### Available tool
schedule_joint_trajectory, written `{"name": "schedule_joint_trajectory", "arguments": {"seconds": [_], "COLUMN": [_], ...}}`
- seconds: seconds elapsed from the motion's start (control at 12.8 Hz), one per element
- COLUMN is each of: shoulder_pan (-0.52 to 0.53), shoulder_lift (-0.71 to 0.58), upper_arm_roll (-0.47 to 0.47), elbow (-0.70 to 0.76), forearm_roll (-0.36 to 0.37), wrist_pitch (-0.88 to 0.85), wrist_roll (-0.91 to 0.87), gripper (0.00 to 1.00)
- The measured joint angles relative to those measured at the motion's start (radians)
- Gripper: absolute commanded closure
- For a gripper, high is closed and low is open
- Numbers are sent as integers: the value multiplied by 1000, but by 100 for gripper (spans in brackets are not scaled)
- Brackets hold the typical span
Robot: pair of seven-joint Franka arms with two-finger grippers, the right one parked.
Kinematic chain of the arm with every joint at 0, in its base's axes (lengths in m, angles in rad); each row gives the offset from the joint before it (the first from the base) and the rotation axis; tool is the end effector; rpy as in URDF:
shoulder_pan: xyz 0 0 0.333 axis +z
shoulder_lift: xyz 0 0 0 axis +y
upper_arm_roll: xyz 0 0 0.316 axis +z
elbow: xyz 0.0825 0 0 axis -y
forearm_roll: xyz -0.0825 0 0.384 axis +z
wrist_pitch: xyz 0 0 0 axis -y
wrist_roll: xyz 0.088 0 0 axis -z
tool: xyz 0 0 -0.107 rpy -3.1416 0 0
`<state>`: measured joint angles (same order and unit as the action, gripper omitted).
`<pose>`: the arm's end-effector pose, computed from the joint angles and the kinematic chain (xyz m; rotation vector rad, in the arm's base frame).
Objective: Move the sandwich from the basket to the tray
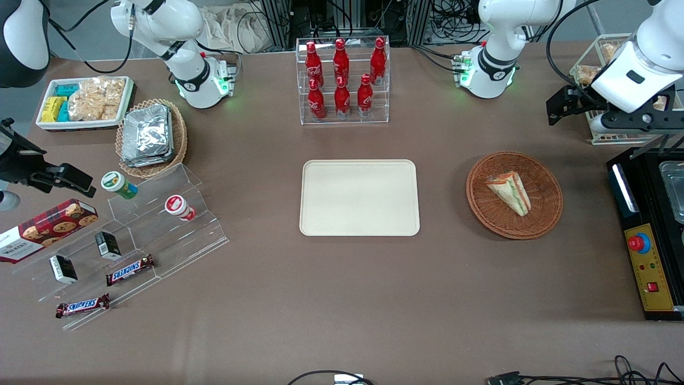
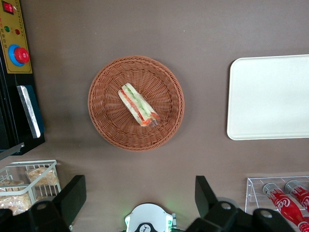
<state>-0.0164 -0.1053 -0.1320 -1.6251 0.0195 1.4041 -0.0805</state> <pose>0.4977 -0.0760 0.6410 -3.0889 0.0993 0.1734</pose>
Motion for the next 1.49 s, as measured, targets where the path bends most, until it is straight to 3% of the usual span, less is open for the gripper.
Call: {"name": "schedule_joint_trajectory", "arguments": {"seconds": [0.78,1.02,1.49], "shoulder_pan": [1,8,102], "shoulder_lift": [17,17,-1], "upper_arm_roll": [1,5,41], "elbow": [13,13,6], "forearm_roll": [7,10,10], "wrist_pitch": [-2,-49,-136], "wrist_roll": [-7,-85,-176], "gripper": [0,0,0]}}
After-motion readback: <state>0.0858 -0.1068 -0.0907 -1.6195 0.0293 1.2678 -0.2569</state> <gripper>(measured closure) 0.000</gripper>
